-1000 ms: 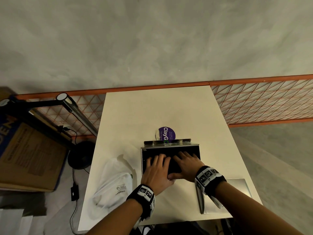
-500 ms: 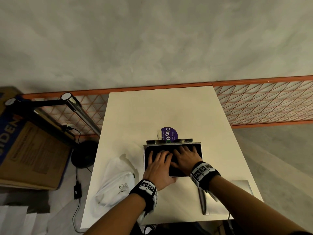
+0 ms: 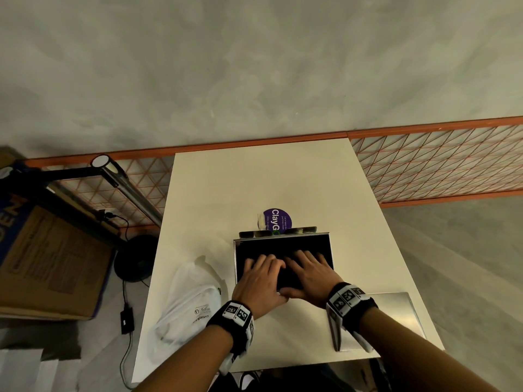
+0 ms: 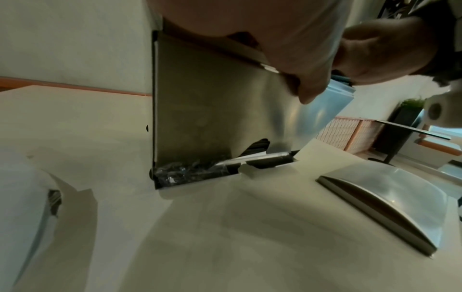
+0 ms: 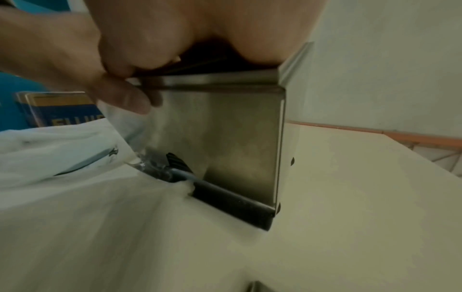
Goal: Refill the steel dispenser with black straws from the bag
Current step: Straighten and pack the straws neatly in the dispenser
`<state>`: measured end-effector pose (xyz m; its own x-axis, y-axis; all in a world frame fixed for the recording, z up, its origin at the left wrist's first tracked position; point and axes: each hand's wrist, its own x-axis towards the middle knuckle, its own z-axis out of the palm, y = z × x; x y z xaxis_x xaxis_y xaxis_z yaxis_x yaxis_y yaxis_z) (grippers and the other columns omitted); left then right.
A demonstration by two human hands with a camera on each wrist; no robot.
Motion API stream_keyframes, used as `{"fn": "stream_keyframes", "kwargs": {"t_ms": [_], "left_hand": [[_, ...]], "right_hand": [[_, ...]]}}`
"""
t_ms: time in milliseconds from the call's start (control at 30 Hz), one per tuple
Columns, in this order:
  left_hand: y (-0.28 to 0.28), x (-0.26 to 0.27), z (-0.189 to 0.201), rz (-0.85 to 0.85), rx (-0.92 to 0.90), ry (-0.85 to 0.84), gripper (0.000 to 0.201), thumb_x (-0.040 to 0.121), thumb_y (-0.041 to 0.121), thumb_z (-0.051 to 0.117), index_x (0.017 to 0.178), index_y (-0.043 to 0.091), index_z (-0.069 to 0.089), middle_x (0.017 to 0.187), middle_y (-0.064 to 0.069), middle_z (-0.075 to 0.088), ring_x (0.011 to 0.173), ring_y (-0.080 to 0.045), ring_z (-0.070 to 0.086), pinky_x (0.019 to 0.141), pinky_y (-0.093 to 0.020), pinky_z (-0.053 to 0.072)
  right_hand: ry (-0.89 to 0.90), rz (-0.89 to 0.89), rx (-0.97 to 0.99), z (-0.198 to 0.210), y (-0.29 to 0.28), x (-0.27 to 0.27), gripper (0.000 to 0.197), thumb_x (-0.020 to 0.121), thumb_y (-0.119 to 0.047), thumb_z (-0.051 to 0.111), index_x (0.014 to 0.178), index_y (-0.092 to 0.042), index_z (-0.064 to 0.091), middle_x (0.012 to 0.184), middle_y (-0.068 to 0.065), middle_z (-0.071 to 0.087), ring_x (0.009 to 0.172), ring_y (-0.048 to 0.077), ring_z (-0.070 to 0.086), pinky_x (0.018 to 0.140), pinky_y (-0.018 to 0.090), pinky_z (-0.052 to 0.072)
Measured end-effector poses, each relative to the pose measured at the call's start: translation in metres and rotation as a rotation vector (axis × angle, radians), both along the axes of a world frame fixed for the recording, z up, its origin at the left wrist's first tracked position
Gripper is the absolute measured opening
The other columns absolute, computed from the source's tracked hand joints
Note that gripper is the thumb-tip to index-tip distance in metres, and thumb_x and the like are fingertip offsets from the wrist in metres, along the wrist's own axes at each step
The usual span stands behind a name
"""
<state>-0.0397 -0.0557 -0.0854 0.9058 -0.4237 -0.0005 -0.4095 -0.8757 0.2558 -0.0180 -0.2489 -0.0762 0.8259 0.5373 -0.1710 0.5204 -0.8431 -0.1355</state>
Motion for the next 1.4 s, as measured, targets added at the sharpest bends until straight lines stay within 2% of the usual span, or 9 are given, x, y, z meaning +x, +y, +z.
{"fn": "stream_keyframes", "kwargs": {"t_ms": [167, 333, 500, 633, 733, 900, 1100, 1233, 1400], "left_hand": [[-0.004, 0.001, -0.003, 0.006, 0.071, -0.016, 0.057, 0.082, 0.071, 0.048, 0.114, 0.025, 0.056, 0.115, 0.006, 0.055, 0.107, -0.019, 0.052, 0.085, -0.04, 0.042], [-0.006, 0.004, 0.0, 0.087, 0.101, 0.009, 0.069, 0.076, 0.078, 0.049, 0.118, 0.024, 0.055, 0.12, 0.004, 0.053, 0.11, -0.022, 0.05, 0.085, -0.043, 0.041], [-0.006, 0.007, 0.004, 0.121, 0.082, 0.077, 0.082, 0.069, 0.07, 0.052, 0.141, 0.03, 0.043, 0.132, 0.005, 0.046, 0.12, -0.021, 0.046, 0.097, -0.043, 0.039], [-0.003, 0.014, 0.005, 0.087, 0.078, 0.099, 0.083, 0.072, 0.062, 0.06, 0.144, 0.026, 0.043, 0.138, 0.004, 0.042, 0.128, -0.021, 0.042, 0.103, -0.042, 0.036], [-0.003, 0.02, 0.009, 0.086, 0.099, 0.076, 0.078, 0.069, 0.064, 0.059, 0.138, 0.028, 0.047, 0.131, 0.006, 0.044, 0.122, -0.02, 0.045, 0.098, -0.042, 0.039], [0.001, 0.024, 0.009, 0.056, 0.041, 0.046, 0.061, 0.075, 0.069, 0.061, 0.123, 0.032, 0.052, 0.118, 0.009, 0.048, 0.112, -0.016, 0.045, 0.091, -0.039, 0.042], [0.006, 0.018, 0.017, 0.068, -0.118, 0.141, 0.036, 0.089, 0.047, 0.068, 0.115, 0.025, 0.054, 0.099, 0.01, 0.053, 0.1, -0.016, 0.053, 0.084, -0.026, 0.038], [0.009, 0.013, 0.009, 0.065, -0.075, 0.171, 0.031, 0.094, 0.045, 0.059, 0.111, 0.019, 0.058, 0.108, 0.001, 0.063, 0.105, -0.02, 0.057, 0.086, -0.03, 0.044], [0.008, 0.005, 0.005, 0.112, -0.098, 0.204, 0.038, 0.093, 0.041, 0.062, 0.124, 0.02, 0.056, 0.12, 0.0, 0.059, 0.114, -0.02, 0.054, 0.094, -0.033, 0.049]], "right_hand": [[-0.01, -0.061, -0.002, 0.002, 0.009, 0.012, 0.079, 0.09, -0.077, 0.024, 0.143, -0.021, 0.041, 0.134, 0.004, 0.048, 0.121, 0.026, 0.049, 0.105, 0.052, 0.035], [-0.187, -0.068, 0.054, 0.006, 0.011, 0.011, 0.055, 0.095, -0.064, 0.036, 0.121, -0.02, 0.057, 0.114, 0.001, 0.056, 0.101, 0.024, 0.056, 0.09, 0.048, 0.044], [-0.329, -0.061, 0.221, 0.017, 0.012, -0.01, 0.032, 0.09, -0.042, 0.053, 0.111, -0.019, 0.061, 0.112, 0.002, 0.056, 0.098, 0.026, 0.053, 0.08, 0.042, 0.042], [-0.182, 0.102, 0.181, 0.008, 0.018, -0.026, 0.037, 0.084, -0.053, 0.055, 0.105, -0.023, 0.056, 0.104, -0.001, 0.055, 0.09, 0.022, 0.053, 0.073, 0.037, 0.045], [-0.072, 0.08, 0.063, 0.0, 0.014, -0.023, 0.05, 0.076, -0.062, 0.057, 0.109, -0.024, 0.055, 0.108, -0.001, 0.056, 0.095, 0.023, 0.054, 0.076, 0.04, 0.049], [-0.013, 0.025, -0.025, 0.0, 0.007, -0.009, 0.052, 0.073, -0.048, 0.067, 0.117, -0.02, 0.059, 0.113, 0.001, 0.059, 0.099, 0.025, 0.058, 0.079, 0.044, 0.05], [0.001, -0.051, 0.177, 0.004, 0.004, 0.0, 0.051, 0.071, -0.037, 0.07, 0.119, -0.024, 0.06, 0.108, -0.002, 0.06, 0.095, 0.022, 0.059, 0.074, 0.038, 0.052], [0.026, -0.037, 0.279, 0.002, 0.0, -0.001, 0.04, 0.076, -0.032, 0.067, 0.114, -0.023, 0.06, 0.104, -0.002, 0.059, 0.092, 0.023, 0.056, 0.073, 0.039, 0.051], [0.108, -0.001, 0.145, 0.005, 0.004, -0.007, 0.042, 0.086, -0.031, 0.056, 0.127, -0.022, 0.055, 0.109, 0.001, 0.063, 0.102, 0.025, 0.059, 0.084, 0.039, 0.051]]}}
